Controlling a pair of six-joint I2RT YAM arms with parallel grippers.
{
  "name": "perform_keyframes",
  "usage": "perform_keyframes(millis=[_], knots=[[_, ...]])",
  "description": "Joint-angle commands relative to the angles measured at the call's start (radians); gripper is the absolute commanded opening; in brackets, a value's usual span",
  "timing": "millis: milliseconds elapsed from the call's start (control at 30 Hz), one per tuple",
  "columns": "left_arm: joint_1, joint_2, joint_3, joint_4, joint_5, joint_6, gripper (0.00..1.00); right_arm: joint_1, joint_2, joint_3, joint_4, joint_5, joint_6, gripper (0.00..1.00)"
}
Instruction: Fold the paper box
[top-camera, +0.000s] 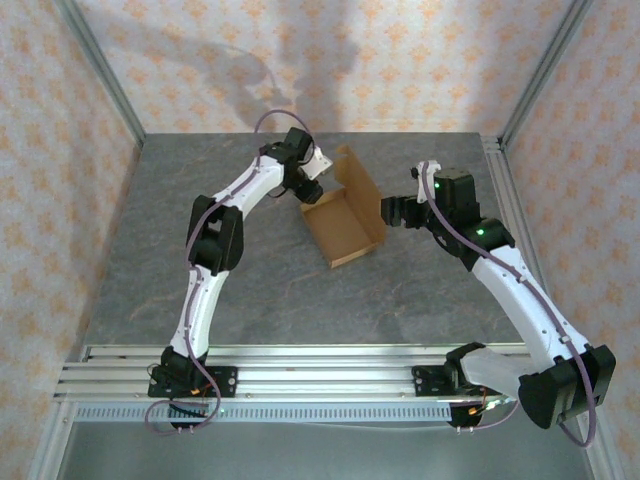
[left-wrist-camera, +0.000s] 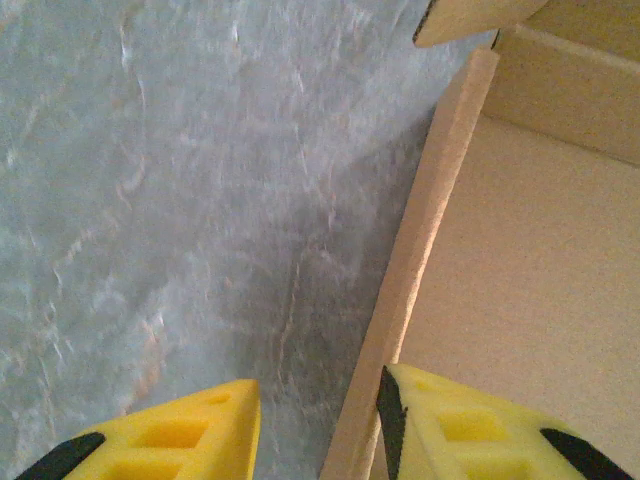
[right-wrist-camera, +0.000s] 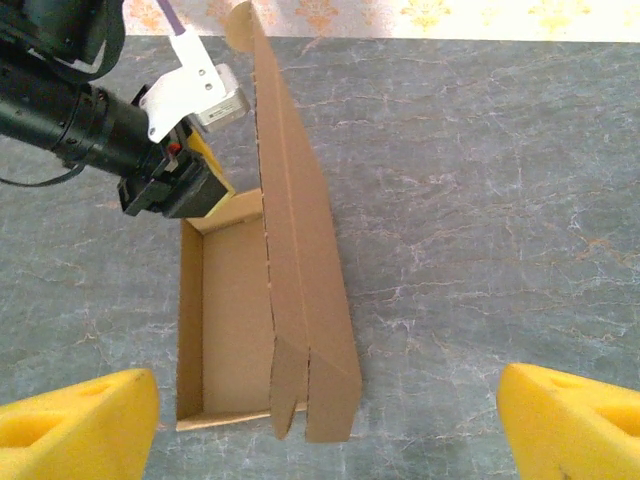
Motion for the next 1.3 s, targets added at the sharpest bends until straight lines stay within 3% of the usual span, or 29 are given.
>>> perform_keyframes(millis=[0,200,467,533,600,667,767,867,967,1133,1267], knots=[[0.009,-0.086,-0.116,-0.028,0.018,-0.106,0.41,-0.006,-0.016,-0.002,0.029,0.033,0.023,0.87],[0.006,-0.219,-0.355,0.08,0.094,-0.259,0.43,-0.007,-0.006,0.008,0.032,0.06,0.037,0.87],[-0.018,-0.42,-0.674,0.3,0.189,-0.543,0.47,-0.035,0.007,-0.002,0.023,0.242,0.231,0.84],[-0.033,-0.469,-0.751,0.368,0.19,-0.584,0.48,-0.036,0.0,-0.019,0.035,0.2,0.2,0.84],[-0.042,-0.564,-0.821,0.41,0.136,-0.601,0.5,-0.037,-0.016,-0.032,0.043,0.068,0.104,0.84],[-0.04,-0.641,-0.874,0.439,0.059,-0.591,0.54,-0.036,-0.028,-0.036,0.033,0.025,0.029,0.85],[-0.036,-0.711,-0.883,0.447,-0.034,-0.51,0.7,-0.046,0.013,0.018,-0.062,0.039,-0.089,0.85],[-0.018,-0.711,-0.81,0.396,-0.032,-0.393,0.86,-0.056,0.058,0.079,-0.149,-0.037,-0.203,0.85],[0.009,-0.673,-0.706,0.32,-0.003,-0.302,0.89,-0.055,0.105,0.101,-0.197,-0.125,-0.336,0.86],[0.02,-0.649,-0.635,0.254,0.067,-0.191,0.93,-0.057,0.229,0.202,-0.29,-0.091,-0.439,0.82],[0.019,-0.652,-0.647,0.263,0.086,-0.176,0.97,-0.066,0.357,0.299,-0.381,-0.08,-0.502,0.78]])
